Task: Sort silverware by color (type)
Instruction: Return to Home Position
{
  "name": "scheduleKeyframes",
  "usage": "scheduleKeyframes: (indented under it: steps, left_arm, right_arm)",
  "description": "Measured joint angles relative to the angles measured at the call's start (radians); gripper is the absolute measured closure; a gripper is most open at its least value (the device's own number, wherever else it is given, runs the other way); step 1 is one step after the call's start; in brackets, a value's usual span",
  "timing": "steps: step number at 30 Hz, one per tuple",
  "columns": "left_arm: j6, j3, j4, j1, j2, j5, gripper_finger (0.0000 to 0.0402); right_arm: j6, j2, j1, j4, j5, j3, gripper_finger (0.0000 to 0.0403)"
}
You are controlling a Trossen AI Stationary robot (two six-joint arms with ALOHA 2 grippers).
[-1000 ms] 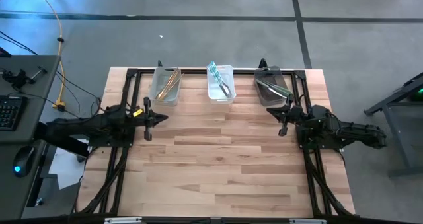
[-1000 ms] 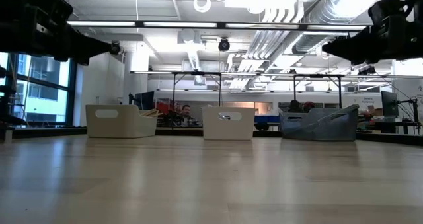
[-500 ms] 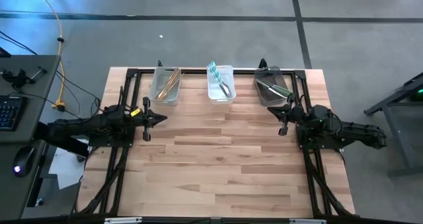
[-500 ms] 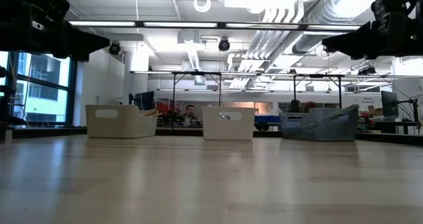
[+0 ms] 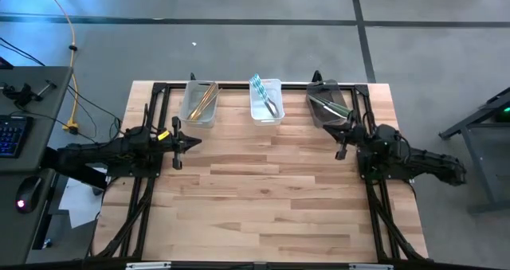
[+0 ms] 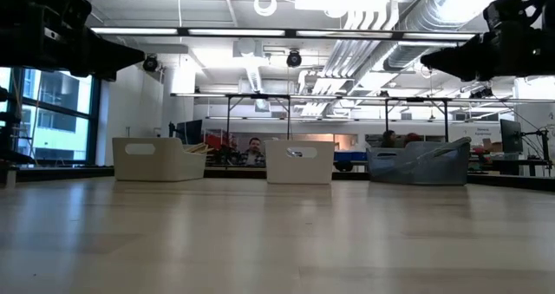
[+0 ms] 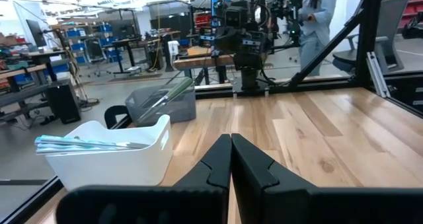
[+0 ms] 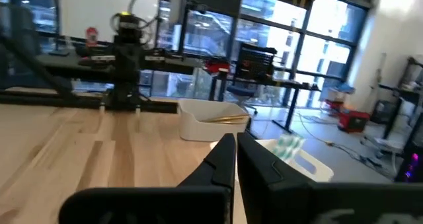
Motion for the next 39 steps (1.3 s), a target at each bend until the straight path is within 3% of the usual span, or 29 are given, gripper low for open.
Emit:
scheduleKeyframes:
  steps: [11,32,39]
  left_arm:
    - [-0.006,0.0,0.0,0.0,0.0,0.0,0.0401]
    - [-0.078,0.0,0.0,0.0,0.001,0.001,0.0401]
    - [-0.045,0.0,0.0,0.0,0.001,0.001,0.0401]
  right_arm:
    - [0.101,0.004,-0.137,-0.088,-0.015,0.0,0.0403]
    - [0.081,0.003,-0.174,-0.087,-0.015,0.0,0.0403]
    - [0.142,0.003,-0.174,-0.087,-0.015,0.0,0.0403]
